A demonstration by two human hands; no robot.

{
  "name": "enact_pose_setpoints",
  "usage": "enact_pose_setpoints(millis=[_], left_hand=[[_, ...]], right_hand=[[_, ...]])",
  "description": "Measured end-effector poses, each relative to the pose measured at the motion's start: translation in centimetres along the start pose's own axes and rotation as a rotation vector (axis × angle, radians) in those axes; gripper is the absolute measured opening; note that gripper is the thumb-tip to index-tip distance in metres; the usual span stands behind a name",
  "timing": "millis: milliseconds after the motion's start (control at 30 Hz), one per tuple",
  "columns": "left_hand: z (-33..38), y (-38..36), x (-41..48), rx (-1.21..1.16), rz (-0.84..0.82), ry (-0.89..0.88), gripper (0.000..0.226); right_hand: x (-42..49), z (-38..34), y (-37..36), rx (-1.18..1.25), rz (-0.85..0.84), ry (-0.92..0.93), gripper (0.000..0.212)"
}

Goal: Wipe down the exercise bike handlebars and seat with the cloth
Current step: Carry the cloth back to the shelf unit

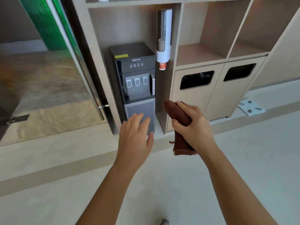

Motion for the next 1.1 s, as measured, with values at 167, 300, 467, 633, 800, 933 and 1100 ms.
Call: enact_pose_setpoints(millis=[167,300,467,633,800,933,1100], left_hand=[[-0.6,-1.3,6.0,0.039,0.041,0.026,0.040],[-1.7,-2.1,11.3,0.035,0.110,-0.027,0.037],[-4.0,-2.4,19.2,0.028,0.153,-0.035,0.037],[-6.8,-1.6,28.4,0.036,0.219,-0.099,0.038],[-9.7,1.4,37.9,0.014,0.306,-0.152,0.038],[-11.0,3.7,44.2,0.030,0.401,-0.215,0.038],[-11.2,5.0,49.9,0.034,0.425,-0.258,0.039]], right_hand=[[6.7,1.2,-0.3,0.043,-0.032,0.025,0.056],[11.7,2.2,-1.2,0.031,-0.034,0.023,0.055],[19.0,1.9,-2.7,0.005,0.000,0.060,0.056],[28.3,-0.2,-4.9,-0.019,0.054,0.112,0.054],[38.3,-4.3,-6.4,-0.043,0.105,0.202,0.054],[44.4,-6.7,-7.1,-0.045,0.149,0.279,0.054],[49.5,-7.7,-7.1,-0.032,0.180,0.306,0.054]])
Point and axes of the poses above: each hand's wrist, its own x-axis towards the middle knuckle, its own y-axis out of the back of the hand, z = x × y, the point moved 4 cm from there along x, towards the middle knuckle, and after that the axes turned 2 degrees about -z, right-handed, at the moved point
